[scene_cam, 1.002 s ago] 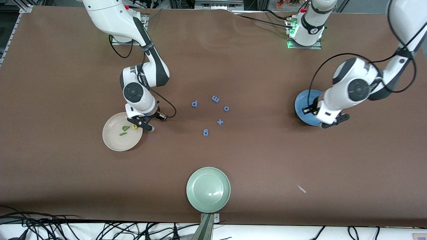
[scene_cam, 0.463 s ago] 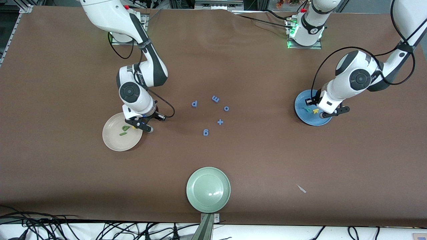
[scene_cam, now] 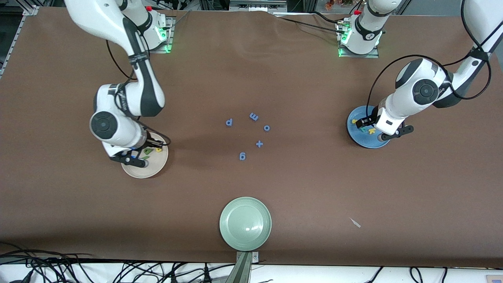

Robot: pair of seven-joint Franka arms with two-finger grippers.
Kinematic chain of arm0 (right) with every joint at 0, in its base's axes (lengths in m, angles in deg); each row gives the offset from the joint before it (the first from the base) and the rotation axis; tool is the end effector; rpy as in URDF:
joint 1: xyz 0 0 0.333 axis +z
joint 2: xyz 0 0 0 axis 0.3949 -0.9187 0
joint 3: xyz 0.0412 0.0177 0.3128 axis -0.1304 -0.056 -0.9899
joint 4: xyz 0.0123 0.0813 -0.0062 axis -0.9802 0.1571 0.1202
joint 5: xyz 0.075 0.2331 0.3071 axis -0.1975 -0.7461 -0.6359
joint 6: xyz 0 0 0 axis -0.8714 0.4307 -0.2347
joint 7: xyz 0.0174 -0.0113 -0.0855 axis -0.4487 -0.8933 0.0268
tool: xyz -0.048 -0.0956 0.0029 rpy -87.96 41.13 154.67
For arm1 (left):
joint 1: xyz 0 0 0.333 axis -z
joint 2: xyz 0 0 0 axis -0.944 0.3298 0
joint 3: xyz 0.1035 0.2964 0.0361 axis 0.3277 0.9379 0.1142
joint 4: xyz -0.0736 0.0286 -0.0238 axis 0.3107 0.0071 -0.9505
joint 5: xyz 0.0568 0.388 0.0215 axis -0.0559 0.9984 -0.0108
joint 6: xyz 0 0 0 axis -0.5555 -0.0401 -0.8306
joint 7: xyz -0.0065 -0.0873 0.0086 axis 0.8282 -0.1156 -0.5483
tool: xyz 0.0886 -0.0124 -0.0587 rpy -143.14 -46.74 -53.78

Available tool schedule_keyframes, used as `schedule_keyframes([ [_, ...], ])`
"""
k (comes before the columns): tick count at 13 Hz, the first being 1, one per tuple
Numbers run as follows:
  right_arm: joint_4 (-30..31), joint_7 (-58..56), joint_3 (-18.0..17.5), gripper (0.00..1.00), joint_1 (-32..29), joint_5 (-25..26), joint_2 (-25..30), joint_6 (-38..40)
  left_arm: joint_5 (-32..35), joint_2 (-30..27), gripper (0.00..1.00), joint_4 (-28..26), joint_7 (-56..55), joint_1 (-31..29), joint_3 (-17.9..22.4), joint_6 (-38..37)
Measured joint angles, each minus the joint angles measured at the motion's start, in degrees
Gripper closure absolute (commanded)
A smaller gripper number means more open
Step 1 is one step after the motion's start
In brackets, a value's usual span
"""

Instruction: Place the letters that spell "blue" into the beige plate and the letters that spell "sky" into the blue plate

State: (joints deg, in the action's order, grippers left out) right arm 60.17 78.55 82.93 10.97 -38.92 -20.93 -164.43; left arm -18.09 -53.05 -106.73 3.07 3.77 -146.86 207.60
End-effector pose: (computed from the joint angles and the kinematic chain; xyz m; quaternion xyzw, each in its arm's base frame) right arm 0.6088 0.1232 0.2570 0.9901 -0.1094 -0.0789 0.0383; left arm 0.5077 -0.0521 0.2708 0.9813 0.1817 -0.0639 0.0034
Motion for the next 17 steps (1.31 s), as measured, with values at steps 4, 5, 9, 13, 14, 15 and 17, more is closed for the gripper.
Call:
schedule_keyframes([
  [4,1.1,-1.5,0.0,0.32,-1.0,-2.0,-0.2,0.0,0.0,-0.6,0.18,14.4,-1.6,-0.1,-7.6,-18.1],
  [5,1.0,-1.5,0.0,0.31,-0.9,-2.3,-0.1,0.0,0.0,-1.0,0.18,18.4,-1.2,-0.1,-8.0,-21.9],
  [9,-3.2,-1.4,0.0,0.11,-0.8,-2.5,0.4,2.9,0.0,-1.2,0.18,27.4,5.9,-4.1,-7.5,-26.2],
  [13,-10.4,-1.5,1.5,0.0,-0.8,-2.4,1.5,7.0,-2.3,-0.6,0.16,33.0,12.3,-9.0,-7.2,-29.0],
  [14,-11.5,-1.7,2.4,0.0,-0.8,-2.1,2.6,8.6,-3.8,-0.6,0.15,35.5,14.1,-8.7,-6.7,-31.0],
  [15,-12.7,-2.1,3.5,0.0,-0.8,-1.6,3.9,10.8,-5.0,-0.7,0.15,37.6,16.4,-7.8,-5.3,-32.4],
  [17,-16.8,-5.3,5.9,0.0,-0.9,-1.0,5.9,17.5,-10.5,-3.0,0.15,39.9,21.4,-3.2,1.3,-33.3],
])
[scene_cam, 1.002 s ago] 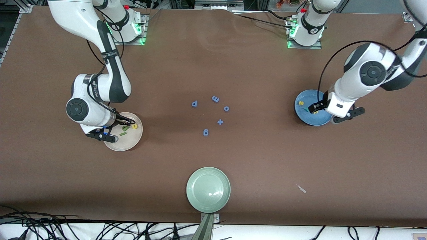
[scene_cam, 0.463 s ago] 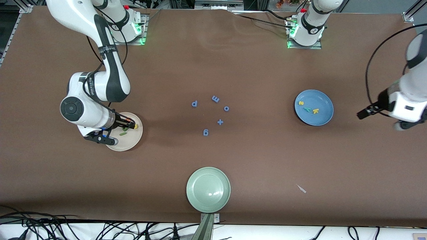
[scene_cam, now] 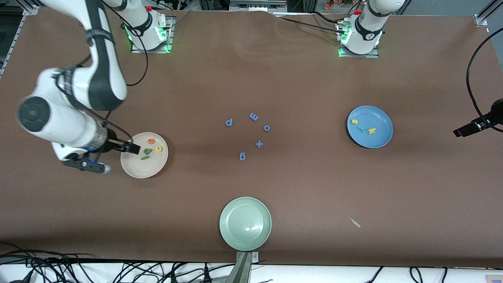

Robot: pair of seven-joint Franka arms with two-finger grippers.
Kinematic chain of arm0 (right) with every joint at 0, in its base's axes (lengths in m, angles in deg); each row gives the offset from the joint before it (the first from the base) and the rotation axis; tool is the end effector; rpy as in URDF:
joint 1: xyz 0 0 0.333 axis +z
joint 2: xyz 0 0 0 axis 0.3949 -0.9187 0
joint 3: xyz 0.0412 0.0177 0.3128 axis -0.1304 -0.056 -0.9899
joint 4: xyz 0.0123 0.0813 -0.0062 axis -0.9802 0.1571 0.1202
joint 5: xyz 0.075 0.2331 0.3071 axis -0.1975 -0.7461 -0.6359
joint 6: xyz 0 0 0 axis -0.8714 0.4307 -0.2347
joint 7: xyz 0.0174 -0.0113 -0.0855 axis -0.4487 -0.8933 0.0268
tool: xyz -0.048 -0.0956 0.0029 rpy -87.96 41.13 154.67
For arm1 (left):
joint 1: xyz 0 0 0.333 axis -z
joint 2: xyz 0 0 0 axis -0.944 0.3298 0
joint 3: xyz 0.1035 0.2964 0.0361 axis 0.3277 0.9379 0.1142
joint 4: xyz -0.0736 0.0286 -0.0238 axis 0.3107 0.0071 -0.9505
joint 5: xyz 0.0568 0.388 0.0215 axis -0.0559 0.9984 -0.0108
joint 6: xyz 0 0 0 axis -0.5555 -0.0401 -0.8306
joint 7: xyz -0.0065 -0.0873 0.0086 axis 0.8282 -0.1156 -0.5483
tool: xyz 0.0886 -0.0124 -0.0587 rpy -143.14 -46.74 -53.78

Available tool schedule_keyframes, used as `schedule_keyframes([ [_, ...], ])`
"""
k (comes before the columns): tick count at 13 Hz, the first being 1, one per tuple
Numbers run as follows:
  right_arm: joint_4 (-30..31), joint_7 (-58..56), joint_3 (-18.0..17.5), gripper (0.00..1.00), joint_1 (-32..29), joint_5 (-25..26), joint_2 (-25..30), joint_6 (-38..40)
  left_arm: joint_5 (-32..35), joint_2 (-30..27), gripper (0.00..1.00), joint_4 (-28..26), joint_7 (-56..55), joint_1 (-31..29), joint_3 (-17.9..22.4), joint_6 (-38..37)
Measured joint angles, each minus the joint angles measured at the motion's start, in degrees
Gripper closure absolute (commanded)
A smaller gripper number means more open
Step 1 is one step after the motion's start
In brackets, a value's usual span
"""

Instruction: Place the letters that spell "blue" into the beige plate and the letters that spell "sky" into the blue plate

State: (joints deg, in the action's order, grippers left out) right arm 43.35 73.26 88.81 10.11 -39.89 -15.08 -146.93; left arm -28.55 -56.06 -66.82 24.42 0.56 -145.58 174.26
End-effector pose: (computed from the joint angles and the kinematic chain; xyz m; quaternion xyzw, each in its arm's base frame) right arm 0.6502 0.0917 0.4333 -0.9949 0.0923 0.0396 0.0032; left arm 0.6006 0.1267 0.5059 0.9743 0.2196 -0.0495 0.0115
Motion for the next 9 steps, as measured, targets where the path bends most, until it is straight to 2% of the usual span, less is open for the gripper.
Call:
schedule_keyframes([
  [3,-5.1,-4.5,1.3,0.0,0.0,0.1,1.1,5.4,-12.7,-8.8,0.12,1.5,9.3,13.8,18.9,0.0],
  [6,-5.7,-4.7,0.0,0.0,-0.9,0.5,1.2,5.5,-16.8,-16.8,0.11,1.8,12.9,32.2,38.0,-0.8],
  [7,-5.6,-4.7,-3.2,0.0,-3.7,2.5,2.0,5.7,-16.9,-18.3,0.11,1.8,12.9,37.7,42.6,-1.4],
  [9,-4.1,-4.7,-12.5,0.0,-12.1,8.4,5.2,6.1,-17.3,-19.9,0.11,1.8,12.9,44.6,47.6,-2.5],
])
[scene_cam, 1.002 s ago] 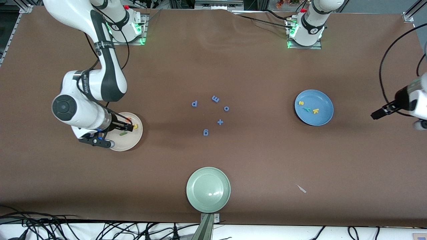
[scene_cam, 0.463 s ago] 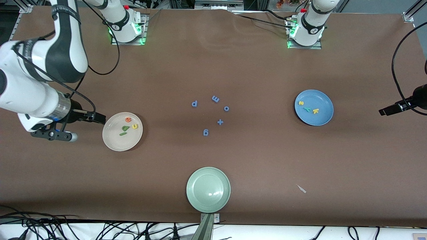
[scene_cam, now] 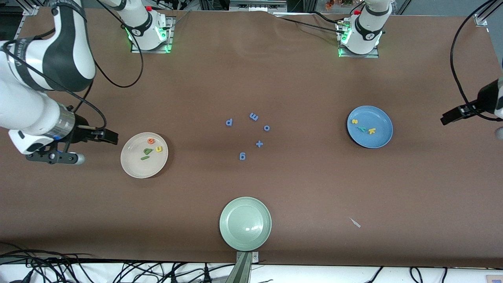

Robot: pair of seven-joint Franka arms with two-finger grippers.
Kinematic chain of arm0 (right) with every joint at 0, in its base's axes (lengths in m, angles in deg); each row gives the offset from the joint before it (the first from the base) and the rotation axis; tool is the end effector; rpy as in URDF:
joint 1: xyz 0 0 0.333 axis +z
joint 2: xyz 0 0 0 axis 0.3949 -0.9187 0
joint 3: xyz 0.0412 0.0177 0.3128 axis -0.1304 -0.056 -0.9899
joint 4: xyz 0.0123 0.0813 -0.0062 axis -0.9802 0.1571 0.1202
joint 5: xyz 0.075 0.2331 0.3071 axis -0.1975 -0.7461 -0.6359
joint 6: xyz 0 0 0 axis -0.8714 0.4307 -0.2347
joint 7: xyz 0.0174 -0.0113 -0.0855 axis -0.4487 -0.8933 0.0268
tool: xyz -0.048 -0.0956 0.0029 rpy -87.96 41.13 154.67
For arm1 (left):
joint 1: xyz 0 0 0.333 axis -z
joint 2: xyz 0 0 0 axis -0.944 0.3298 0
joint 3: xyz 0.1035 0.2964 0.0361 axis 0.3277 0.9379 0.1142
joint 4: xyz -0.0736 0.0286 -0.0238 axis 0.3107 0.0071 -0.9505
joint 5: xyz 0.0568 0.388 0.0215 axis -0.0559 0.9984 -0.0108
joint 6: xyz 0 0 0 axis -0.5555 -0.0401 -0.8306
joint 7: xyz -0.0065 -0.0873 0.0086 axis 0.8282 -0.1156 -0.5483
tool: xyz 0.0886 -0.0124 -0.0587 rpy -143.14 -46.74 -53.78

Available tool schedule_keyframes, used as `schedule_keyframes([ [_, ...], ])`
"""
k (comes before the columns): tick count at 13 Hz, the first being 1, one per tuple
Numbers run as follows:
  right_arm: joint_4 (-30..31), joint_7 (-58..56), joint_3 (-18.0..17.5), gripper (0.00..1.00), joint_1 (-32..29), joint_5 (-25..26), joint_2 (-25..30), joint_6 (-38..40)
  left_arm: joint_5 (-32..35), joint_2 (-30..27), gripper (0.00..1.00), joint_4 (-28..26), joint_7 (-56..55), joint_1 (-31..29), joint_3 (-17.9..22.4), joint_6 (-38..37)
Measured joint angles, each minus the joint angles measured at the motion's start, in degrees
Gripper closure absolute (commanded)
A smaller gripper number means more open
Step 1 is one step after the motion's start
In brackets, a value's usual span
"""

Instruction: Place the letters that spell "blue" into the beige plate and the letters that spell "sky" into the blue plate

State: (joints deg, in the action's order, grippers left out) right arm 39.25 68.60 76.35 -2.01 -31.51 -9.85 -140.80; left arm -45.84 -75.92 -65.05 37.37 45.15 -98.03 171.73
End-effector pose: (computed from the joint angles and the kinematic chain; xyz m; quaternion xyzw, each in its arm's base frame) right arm 0.6425 0.0650 0.4963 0.9989 -0.0312 -0.0323 0.0101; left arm 0.5879 0.0330 0.5686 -0.9880 -0.1466 0.0372 0.0309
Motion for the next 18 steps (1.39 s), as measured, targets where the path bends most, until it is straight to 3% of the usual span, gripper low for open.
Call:
schedule_keyframes([
  [2,4.2,0.0,-5.8,0.0,-6.1,2.0,5.6,0.2,-1.6,-1.0,0.1,-0.1,0.0,5.8,4.2,-0.5],
  [4,7.7,0.0,-8.8,0.0,-9.7,2.4,10.9,1.1,-1.8,-2.3,0.08,-0.1,0.7,12.1,9.6,-1.7],
  [6,8.8,0.0,-10.0,0.0,-11.2,2.4,13.5,2.6,-1.9,-3.5,0.08,-0.1,3.1,17.4,14.6,-2.3],
  [10,8.9,0.0,-10.3,0.0,-11.3,2.4,12.9,2.9,-3.9,-4.5,0.05,-0.1,6.7,26.3,24.6,-3.7],
  [18,8.4,-0.2,-11.7,0.0,-11.0,2.8,12.8,9.2,-4.0,-4.7,0.01,-0.2,7.9,28.4,26.1,-4.8],
])
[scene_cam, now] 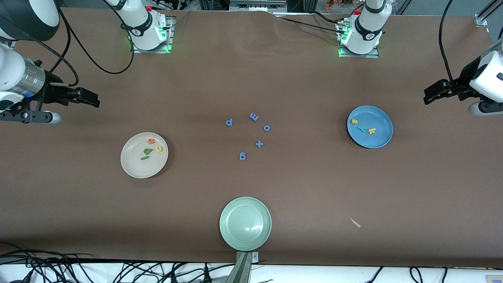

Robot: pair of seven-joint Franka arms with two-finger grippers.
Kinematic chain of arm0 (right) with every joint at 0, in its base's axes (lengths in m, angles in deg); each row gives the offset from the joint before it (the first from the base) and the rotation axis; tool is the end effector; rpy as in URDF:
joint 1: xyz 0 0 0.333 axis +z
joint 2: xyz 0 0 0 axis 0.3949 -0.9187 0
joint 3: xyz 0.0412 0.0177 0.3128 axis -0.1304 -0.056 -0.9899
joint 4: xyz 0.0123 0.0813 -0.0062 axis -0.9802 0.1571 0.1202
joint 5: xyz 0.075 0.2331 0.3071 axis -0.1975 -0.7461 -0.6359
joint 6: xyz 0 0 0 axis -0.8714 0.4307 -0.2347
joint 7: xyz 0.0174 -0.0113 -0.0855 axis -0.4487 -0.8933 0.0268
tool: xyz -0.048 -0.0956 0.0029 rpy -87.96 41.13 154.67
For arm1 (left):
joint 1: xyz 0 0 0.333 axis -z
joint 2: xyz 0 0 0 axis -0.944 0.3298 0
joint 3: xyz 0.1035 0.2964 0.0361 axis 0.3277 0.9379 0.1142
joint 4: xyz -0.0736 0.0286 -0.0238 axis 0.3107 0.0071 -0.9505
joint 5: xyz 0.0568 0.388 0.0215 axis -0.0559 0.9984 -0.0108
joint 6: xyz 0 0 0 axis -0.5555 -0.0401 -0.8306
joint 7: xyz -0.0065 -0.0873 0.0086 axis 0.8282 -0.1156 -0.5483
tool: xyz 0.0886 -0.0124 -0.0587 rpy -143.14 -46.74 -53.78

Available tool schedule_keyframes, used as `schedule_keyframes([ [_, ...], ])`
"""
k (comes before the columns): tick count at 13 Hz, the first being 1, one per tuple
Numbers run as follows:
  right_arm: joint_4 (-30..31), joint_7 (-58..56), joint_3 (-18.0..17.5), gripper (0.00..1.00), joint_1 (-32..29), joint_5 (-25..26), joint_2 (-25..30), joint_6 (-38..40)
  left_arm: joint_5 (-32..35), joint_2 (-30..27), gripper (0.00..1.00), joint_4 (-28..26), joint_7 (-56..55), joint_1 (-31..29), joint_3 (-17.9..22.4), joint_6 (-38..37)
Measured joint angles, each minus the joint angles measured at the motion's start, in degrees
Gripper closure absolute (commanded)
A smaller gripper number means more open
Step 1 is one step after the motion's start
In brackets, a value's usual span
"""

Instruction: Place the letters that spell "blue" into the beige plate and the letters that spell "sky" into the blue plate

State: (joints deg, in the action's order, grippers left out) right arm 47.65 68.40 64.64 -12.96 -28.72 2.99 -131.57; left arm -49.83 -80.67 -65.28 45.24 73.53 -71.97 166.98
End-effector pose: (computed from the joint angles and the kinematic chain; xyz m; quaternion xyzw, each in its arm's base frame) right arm 0.5701 0.0419 0.5446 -0.9963 0.0223 0.0832 0.0057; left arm 0.5606 -0.0124 0.6014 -0.9967 -0.0609 0.0474 0.0232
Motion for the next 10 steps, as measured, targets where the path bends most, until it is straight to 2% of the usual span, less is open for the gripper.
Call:
schedule_keyframes([
  [6,-0.1,0.0,-0.2,0.0,3.4,3.8,0.0,1.4,0.0,0.4,0.0,-0.1,0.1,0.6,0.2,0.0],
  [10,-1.9,-0.1,1.5,0.0,2.9,3.8,0.0,1.3,-5.0,0.9,0.0,-0.1,0.2,-0.6,1.1,0.0],
])
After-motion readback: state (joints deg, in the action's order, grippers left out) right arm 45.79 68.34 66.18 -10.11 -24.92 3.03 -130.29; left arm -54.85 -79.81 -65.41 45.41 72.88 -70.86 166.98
